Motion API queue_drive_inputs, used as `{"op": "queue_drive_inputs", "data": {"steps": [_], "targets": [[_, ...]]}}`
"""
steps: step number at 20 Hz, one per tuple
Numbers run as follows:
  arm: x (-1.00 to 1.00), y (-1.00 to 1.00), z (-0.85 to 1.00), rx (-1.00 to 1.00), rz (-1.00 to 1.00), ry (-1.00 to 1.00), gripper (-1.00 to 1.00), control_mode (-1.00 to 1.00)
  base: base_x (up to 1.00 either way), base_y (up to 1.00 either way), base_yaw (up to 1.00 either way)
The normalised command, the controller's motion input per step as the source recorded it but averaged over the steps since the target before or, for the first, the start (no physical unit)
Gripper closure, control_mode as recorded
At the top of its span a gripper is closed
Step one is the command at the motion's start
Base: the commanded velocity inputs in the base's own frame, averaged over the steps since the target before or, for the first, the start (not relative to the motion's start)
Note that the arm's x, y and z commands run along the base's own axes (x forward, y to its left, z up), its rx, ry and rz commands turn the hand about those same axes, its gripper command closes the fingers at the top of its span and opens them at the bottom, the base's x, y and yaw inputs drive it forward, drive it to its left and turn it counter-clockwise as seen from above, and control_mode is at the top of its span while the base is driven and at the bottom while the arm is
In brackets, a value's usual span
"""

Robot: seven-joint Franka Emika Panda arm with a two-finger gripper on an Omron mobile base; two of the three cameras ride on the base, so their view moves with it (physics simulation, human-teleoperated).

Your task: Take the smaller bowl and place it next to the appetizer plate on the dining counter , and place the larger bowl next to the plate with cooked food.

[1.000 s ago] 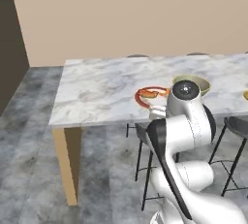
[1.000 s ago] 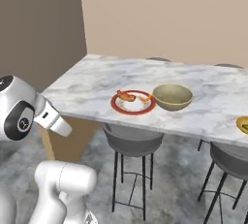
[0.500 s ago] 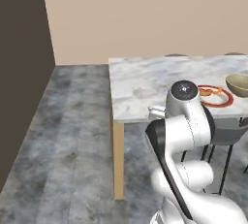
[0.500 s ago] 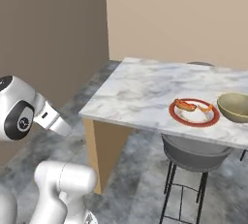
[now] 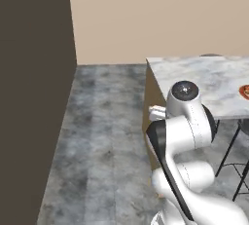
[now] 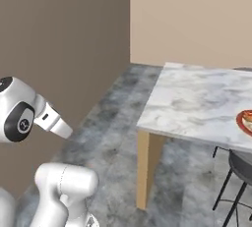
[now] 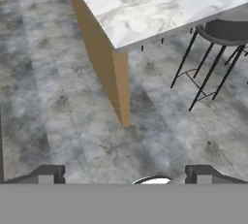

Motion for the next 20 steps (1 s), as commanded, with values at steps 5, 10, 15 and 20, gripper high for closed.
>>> {"op": "queue_drive_inputs", "data": {"steps": [5, 10, 15, 20], "targets": [[0.0, 0.0, 0.0, 0.0, 0.0, 0.0, -1.0, 1.0, 0.77, 1.0, 0.0], [0.0, 0.0, 0.0, 0.0, 0.0, 0.0, -1.0, 1.0, 1.0, 0.63, 0.0], [0.0, 0.0, 0.0, 0.0, 0.0, 0.0, -1.0, 1.0, 1.0, -0.08, -0.06], [0.0, 0.0, 0.0, 0.0, 0.0, 0.0, -1.0, 1.0, 1.0, -0.29, -0.07]]}}
